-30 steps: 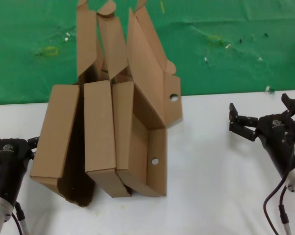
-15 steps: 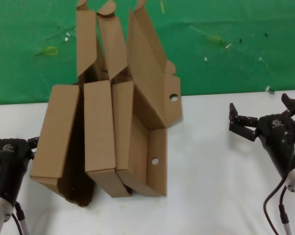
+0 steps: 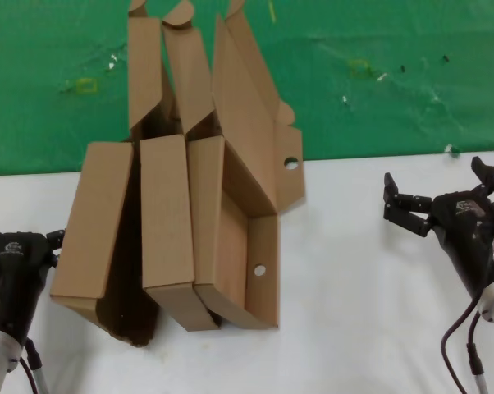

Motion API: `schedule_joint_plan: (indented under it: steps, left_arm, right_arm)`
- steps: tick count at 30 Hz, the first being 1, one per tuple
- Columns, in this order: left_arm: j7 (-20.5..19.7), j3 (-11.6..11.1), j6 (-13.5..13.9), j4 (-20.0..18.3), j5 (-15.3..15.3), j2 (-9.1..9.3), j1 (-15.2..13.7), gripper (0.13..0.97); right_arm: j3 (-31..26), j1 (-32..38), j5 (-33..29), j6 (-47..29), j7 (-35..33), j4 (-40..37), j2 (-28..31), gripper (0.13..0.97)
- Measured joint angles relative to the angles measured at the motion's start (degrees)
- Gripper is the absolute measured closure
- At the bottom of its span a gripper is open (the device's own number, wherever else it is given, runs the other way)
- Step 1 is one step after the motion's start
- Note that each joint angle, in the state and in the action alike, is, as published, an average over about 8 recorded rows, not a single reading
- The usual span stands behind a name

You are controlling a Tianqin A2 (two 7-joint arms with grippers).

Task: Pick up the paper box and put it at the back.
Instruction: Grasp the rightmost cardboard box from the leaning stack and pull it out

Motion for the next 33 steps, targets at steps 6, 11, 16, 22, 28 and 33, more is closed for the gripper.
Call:
schedule_joint_plan:
  steps: [6, 11, 16, 22, 28, 33]
  left_arm:
    - [0.0, 0.0, 0.0, 0.0, 0.0, 0.0, 0.0, 0.132]
    - [0.0, 0.0, 0.0, 0.0, 0.0, 0.0, 0.0, 0.132]
    - [0.0, 0.0, 0.0, 0.0, 0.0, 0.0, 0.0, 0.132]
    - [0.0, 0.0, 0.0, 0.0, 0.0, 0.0, 0.0, 0.135]
    - [0.0, 0.0, 0.0, 0.0, 0.0, 0.0, 0.0, 0.141]
    - [0.0, 0.0, 0.0, 0.0, 0.0, 0.0, 0.0, 0.189]
  right_arm:
    - [0.0, 0.0, 0.0, 0.0, 0.0, 0.0, 0.0, 0.129]
    - [0.0, 0.0, 0.0, 0.0, 0.0, 0.0, 0.0, 0.129]
    - [0.0, 0.0, 0.0, 0.0, 0.0, 0.0, 0.0, 0.129]
    - [0.0, 0.0, 0.0, 0.0, 0.0, 0.0, 0.0, 0.129]
    - [-0.4, -0.6, 0.0, 0.0, 0.1, 1.7, 1.3, 0.129]
    - [0.8, -3.1, 0.6, -3.3, -2.0, 7.1, 3.9, 0.129]
